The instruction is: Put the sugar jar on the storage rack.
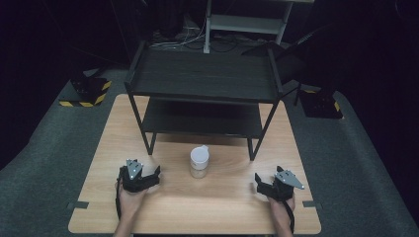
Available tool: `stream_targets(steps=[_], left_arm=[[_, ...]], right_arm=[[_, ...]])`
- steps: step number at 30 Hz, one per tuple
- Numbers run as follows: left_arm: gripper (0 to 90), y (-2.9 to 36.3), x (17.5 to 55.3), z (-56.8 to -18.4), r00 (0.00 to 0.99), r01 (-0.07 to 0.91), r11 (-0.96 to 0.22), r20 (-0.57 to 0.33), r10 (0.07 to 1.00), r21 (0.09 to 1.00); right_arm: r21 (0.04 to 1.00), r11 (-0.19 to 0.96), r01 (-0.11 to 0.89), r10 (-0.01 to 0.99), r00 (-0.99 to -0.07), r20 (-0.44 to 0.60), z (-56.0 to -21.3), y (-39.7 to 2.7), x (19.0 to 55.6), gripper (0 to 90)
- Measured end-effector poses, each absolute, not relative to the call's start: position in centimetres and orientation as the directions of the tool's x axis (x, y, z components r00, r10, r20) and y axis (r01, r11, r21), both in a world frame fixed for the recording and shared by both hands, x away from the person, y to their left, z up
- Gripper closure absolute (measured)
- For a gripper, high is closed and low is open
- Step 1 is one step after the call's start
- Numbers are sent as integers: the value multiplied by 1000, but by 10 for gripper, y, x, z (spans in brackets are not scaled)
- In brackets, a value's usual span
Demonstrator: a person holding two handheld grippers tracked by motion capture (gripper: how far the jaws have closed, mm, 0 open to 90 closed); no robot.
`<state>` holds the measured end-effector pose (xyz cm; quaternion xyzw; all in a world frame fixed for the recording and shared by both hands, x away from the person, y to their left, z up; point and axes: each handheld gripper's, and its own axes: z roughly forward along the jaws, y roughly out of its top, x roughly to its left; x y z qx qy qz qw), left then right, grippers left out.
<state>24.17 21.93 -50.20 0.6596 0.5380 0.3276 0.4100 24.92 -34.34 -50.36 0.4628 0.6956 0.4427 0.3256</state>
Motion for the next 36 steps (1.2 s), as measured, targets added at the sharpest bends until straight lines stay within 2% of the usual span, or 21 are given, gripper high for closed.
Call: stream_targets(steps=[15,28,36], left_arm=[[72,219,241,-502,206,439,-79,-15,978,895],[72,221,241,-503,208,438,-71,-25,978,896],[71,221,241,-503,210,437,-66,-30,977,897]], right_arm=[[920,176,351,925,-378,-33,-504,-346,247,53],[910,263,321,855,-515,-65,-500,-335,245,29],[909,277,313,802,-597,-39,-497,-317,253,28]])
